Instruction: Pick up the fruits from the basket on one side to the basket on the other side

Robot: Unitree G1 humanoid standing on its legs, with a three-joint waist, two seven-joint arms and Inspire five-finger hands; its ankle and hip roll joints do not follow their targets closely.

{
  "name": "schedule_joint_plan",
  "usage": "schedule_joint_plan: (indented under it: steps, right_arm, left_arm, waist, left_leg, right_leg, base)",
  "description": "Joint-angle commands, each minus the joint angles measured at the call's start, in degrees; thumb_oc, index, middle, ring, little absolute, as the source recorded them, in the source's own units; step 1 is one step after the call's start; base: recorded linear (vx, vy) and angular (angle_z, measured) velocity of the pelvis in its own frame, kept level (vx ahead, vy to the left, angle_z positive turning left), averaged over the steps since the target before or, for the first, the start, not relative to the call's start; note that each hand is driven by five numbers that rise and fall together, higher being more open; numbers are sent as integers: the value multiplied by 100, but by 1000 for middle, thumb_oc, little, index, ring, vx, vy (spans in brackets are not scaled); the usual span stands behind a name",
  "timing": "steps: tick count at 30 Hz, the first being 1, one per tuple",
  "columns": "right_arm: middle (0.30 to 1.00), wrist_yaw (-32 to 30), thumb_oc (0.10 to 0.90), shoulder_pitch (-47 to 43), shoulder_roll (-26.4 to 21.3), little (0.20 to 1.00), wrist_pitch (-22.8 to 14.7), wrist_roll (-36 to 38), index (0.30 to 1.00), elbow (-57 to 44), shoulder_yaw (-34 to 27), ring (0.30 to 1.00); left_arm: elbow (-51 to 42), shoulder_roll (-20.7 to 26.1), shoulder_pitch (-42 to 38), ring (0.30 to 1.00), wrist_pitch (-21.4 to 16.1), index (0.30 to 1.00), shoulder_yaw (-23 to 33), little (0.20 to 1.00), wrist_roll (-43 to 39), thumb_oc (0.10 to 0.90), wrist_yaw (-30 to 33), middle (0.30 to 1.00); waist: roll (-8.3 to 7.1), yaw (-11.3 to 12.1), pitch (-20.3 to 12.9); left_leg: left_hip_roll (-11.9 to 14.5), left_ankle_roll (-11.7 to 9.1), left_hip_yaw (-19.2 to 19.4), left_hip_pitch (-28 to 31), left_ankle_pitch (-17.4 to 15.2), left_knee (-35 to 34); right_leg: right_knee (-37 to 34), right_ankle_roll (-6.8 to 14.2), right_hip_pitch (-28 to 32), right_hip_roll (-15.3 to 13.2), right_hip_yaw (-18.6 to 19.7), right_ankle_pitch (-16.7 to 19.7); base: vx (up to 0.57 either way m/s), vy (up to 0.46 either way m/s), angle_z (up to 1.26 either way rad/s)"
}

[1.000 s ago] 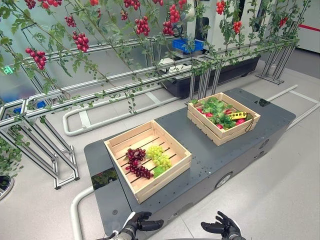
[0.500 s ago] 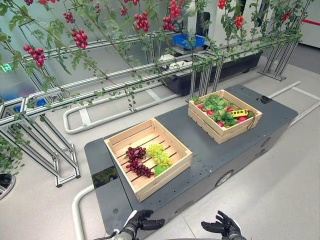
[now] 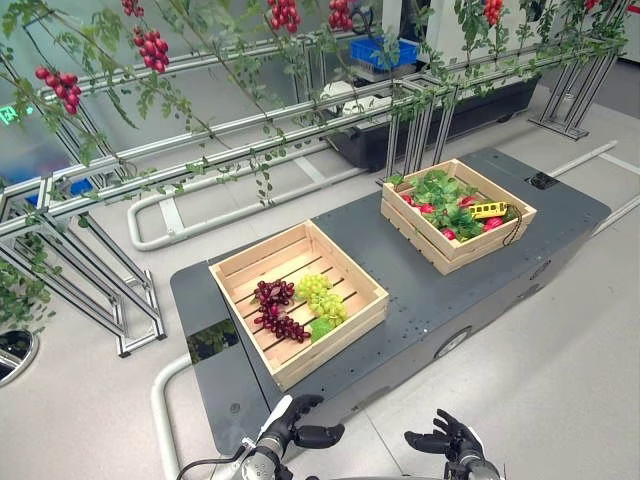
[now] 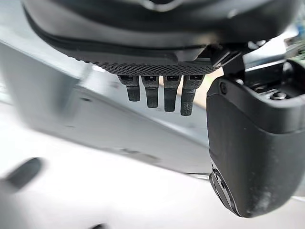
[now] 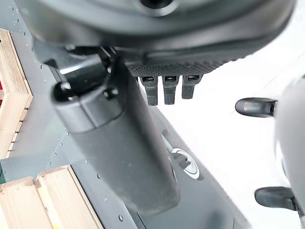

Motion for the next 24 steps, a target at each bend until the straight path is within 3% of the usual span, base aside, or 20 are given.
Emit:
schedule_joint_plan:
  steps: [1, 2, 6, 9, 14, 16, 18, 19, 21, 24]
  right_arm:
    - [900, 48, 800, -655, -60, 900, -240, 49, 900, 37, 88, 900]
    - [900, 17, 800, -619, -67, 900, -260, 156, 900, 16, 49, 900]
    - [900, 11, 800, -552, -91, 900, -342, 427, 900, -113, -109, 900]
    - [900, 54, 800, -430, -101, 900, -408, 683, 900, -404, -247, 900]
    - [900, 45, 800, -216, -19, 900, -515, 1060, 900, -658, -580, 900]
    - [900, -15, 800, -132, 70, 900, -586, 1083, 900, -732, -681, 900]
    - [900, 41, 800, -24, 123, 900, -689, 1232, 900, -766, -770, 900]
    - [900, 82, 800, 11, 133, 900, -712, 1271, 900, -770, -797, 900]
    - [900, 146, 800, 60, 149, 900, -747, 1332, 900, -748, -806, 900]
    - [900, 359, 800, -90, 110, 900, -715, 1220, 900, -537, -761, 900]
  left_arm:
    - [-562, 186, -786, 900, -1045, 900, -4, 900, -83, 800, 570, 900]
    - [-870, 261, -772, 900, -1223, 900, 100, 900, 12, 800, 672, 900]
    - [-2000, 508, -742, 900, -1368, 900, 341, 900, -357, 800, 875, 900]
    - [-2950, 726, -673, 900, -1380, 900, 909, 900, -1366, 800, 811, 900]
    - [-3518, 789, -447, 900, -1212, 900, 1610, 900, -1912, 800, 710, 900]
    - [-3624, 809, -378, 900, -1061, 900, 1733, 900, -1957, 800, 748, 900]
    - [-3717, 923, -477, 900, -1019, 900, 1813, 900, -1784, 800, 880, 900]
    - [-3758, 958, -527, 900, -972, 900, 1858, 900, -1869, 800, 866, 900]
    - [-3820, 1001, -688, 900, -794, 900, 2011, 900, -2093, 800, 791, 900]
    - [-3419, 788, -1091, 900, -10, 900, 2193, 900, -3646, 800, 96, 900]
  waist:
    - [-197, 169, 251]
    - [-209, 206, 249]
    - [-189, 302, 280]
    - [-179, 399, 332]
    - [-181, 499, 288]
    - [-125, 479, 296]
    - [-58, 379, 394]
    - [-40, 350, 422]
    - [-4, 282, 449]
    - [49, 128, 445]
  left_leg:
    - [-177, 181, 6, 181, -616, 59]
    - [-196, 193, -29, 195, -630, 59]
    - [-244, 209, -99, 151, -629, 59]
    - [-304, 251, -151, 126, -645, 59]
    - [-390, 340, -306, 162, -673, 59]
    - [-455, 452, -344, 154, -628, 59]
    - [-539, 543, -381, 116, -575, 87]
    - [-555, 552, -377, 113, -570, 89]
    - [-532, 530, -355, 107, -569, 93]
    - [-453, 451, -282, 96, -658, 110]
  right_leg:
    - [218, 1, 257, -199, 243, -453]
    - [230, 2, 280, -222, 220, -462]
    - [294, 23, 235, -309, 154, -460]
    - [354, 64, 209, -403, 70, -446]
    - [667, 98, 207, -486, 5, -583]
    - [1556, 161, -134, -633, 34, -527]
    - [2642, 230, -779, -737, 284, -208]
    - [2824, 239, -921, -746, 350, -147]
    - [2572, 208, -988, -656, 469, -193]
    - [1104, 201, -827, -447, 701, -133]
  base:
    - [67, 124, 4]
    - [61, 112, 8]
    - [27, 142, 9]
    - [28, 150, 5]
    - [105, 122, 9]
    - [53, 135, 20]
    - [4, 70, 17]
    - [6, 11, 13]
    - [50, -97, 17]
    - [90, -275, 22]
